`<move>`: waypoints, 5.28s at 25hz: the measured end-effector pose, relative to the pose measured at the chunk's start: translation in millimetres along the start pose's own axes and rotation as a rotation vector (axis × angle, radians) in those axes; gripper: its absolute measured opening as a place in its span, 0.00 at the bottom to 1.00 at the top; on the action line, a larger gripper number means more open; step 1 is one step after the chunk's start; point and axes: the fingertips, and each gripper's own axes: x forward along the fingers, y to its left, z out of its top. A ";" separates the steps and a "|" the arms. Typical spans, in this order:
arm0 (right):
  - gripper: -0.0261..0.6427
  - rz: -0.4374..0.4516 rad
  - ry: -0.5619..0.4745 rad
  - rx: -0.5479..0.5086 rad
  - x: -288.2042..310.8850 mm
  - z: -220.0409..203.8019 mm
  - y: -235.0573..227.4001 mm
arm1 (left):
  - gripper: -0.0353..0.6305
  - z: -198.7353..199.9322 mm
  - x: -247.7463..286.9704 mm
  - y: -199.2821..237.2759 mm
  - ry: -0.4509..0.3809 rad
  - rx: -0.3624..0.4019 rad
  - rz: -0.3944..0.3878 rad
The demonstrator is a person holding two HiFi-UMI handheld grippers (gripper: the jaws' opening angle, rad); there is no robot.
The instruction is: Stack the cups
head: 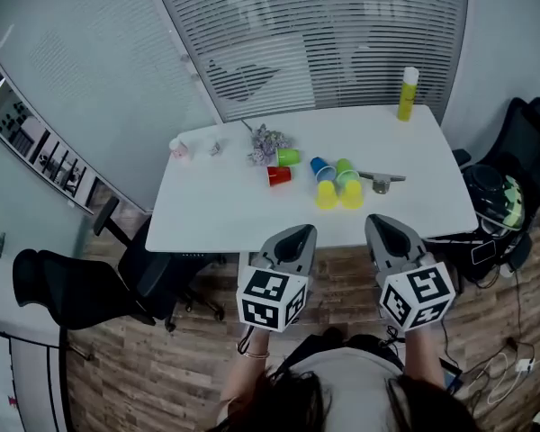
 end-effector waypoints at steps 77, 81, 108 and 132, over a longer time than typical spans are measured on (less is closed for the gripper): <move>0.08 0.076 0.173 0.012 241.2 -20.6 -185.1 | 0.40 -117.1 226.5 215.6 0.711 0.402 0.002; 0.08 0.075 0.185 0.015 245.5 -24.6 -191.3 | 0.42 -136.1 231.6 226.6 0.801 0.481 -0.014; 0.08 0.033 0.204 0.052 263.2 -32.1 -227.3 | 0.44 -211.7 254.5 264.9 1.182 0.830 -0.094; 0.08 0.077 0.201 0.025 262.6 -29.5 -202.9 | 0.43 -125.5 246.8 235.3 0.532 -0.037 0.018</move>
